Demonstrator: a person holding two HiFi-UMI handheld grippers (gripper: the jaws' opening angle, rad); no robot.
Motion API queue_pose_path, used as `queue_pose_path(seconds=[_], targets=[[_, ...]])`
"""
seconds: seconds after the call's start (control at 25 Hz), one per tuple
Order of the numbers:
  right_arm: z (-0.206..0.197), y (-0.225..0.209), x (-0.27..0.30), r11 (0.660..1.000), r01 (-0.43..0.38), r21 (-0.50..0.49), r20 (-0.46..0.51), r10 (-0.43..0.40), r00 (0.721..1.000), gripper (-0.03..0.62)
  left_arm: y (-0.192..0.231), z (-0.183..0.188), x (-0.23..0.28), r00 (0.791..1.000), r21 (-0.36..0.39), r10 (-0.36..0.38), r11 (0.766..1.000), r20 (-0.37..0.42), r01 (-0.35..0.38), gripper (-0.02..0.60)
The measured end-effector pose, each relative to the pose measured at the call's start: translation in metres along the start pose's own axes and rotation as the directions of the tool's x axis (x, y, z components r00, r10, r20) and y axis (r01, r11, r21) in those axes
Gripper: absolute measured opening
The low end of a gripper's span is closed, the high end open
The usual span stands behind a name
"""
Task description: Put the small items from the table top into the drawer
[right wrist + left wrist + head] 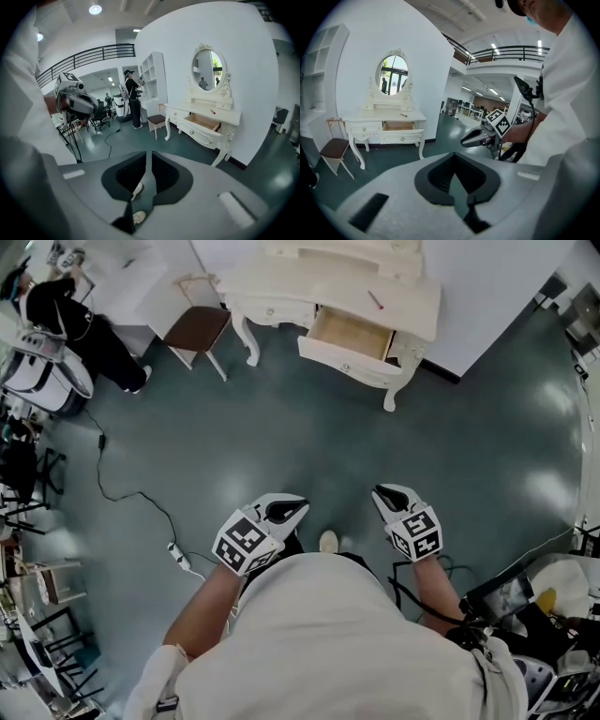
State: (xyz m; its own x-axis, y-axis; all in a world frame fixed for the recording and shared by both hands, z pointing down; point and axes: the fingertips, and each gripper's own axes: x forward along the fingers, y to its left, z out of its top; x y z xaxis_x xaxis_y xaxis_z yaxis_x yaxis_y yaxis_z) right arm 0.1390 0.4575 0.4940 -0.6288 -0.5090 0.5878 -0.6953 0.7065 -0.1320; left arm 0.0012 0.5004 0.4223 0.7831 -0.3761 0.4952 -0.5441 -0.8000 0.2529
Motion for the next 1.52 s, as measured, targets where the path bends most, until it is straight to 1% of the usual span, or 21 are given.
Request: queue_pose_path(seconds=[0.16, 0.32, 0.4, 0.6, 0.72, 0.88, 1.0, 1.08, 1.24, 1.4, 1.52], targets=[[0.015, -0.021, 0.025, 1.000, 0.019, 0.019, -0.008, -0.019, 1.000, 0.043, 0.038, 0.013, 0.014, 1.000, 0.009, -0.029, 1.000, 0.007, 0.029, 0.000], [0.037, -0.045, 0.059, 0.999, 0.047, 0.021, -0.029, -0.046, 0.999, 0.037, 0.093, 0.025, 0.028, 0.998, 0.008, -0.064, 0.998, 0.025, 0.063, 0.000], [0.058, -0.059, 0.074, 0.997, 0.072, 0.023, -0.038, -0.071, 0.997, 0.035, 0.122, 0.036, 0.031, 0.996, 0.011, -0.086, 0.996, 0.028, 0.086, 0.000], [0.125, -0.087, 0.121, 0.992, 0.125, 0.010, -0.046, -0.124, 0.991, 0.029, 0.192, 0.080, 0.020, 0.990, 0.058, -0.138, 0.989, 0.034, 0.136, 0.000], [0.155, -0.104, 0.159, 0.989, 0.144, 0.016, -0.048, -0.143, 0.989, 0.028, 0.236, 0.091, 0.014, 0.988, 0.078, -0.149, 0.986, 0.034, 0.146, 0.000], [0.184, -0.127, 0.197, 0.985, 0.172, 0.013, -0.047, -0.171, 0.984, 0.028, 0.290, 0.090, 0.011, 0.990, 0.046, -0.142, 0.989, 0.024, 0.141, 0.000], [0.199, -0.149, 0.202, 0.979, 0.202, 0.019, -0.046, -0.201, 0.978, 0.028, 0.306, 0.098, 0.012, 0.988, 0.012, -0.146, 0.989, 0.041, 0.146, 0.000], [0.207, -0.176, 0.207, 0.975, 0.223, 0.015, -0.052, -0.222, 0.974, 0.025, 0.318, 0.106, 0.022, 0.987, 0.000, -0.153, 0.988, 0.048, 0.153, 0.000], [0.220, -0.252, 0.233, 0.967, 0.254, 0.015, -0.059, -0.253, 0.966, 0.025, 0.357, 0.124, 0.056, 0.989, 0.001, -0.143, 0.990, 0.025, 0.143, 0.000], [0.236, -0.330, 0.252, 0.961, 0.277, 0.019, -0.064, -0.275, 0.959, 0.025, 0.385, 0.161, 0.080, 0.995, -0.022, -0.092, 0.995, 0.039, 0.093, 0.000], [0.245, -0.388, 0.269, 0.958, 0.285, 0.017, -0.080, -0.283, 0.956, 0.029, 0.402, 0.189, 0.102, 0.998, -0.024, -0.058, 0.998, 0.036, 0.059, 0.000]])
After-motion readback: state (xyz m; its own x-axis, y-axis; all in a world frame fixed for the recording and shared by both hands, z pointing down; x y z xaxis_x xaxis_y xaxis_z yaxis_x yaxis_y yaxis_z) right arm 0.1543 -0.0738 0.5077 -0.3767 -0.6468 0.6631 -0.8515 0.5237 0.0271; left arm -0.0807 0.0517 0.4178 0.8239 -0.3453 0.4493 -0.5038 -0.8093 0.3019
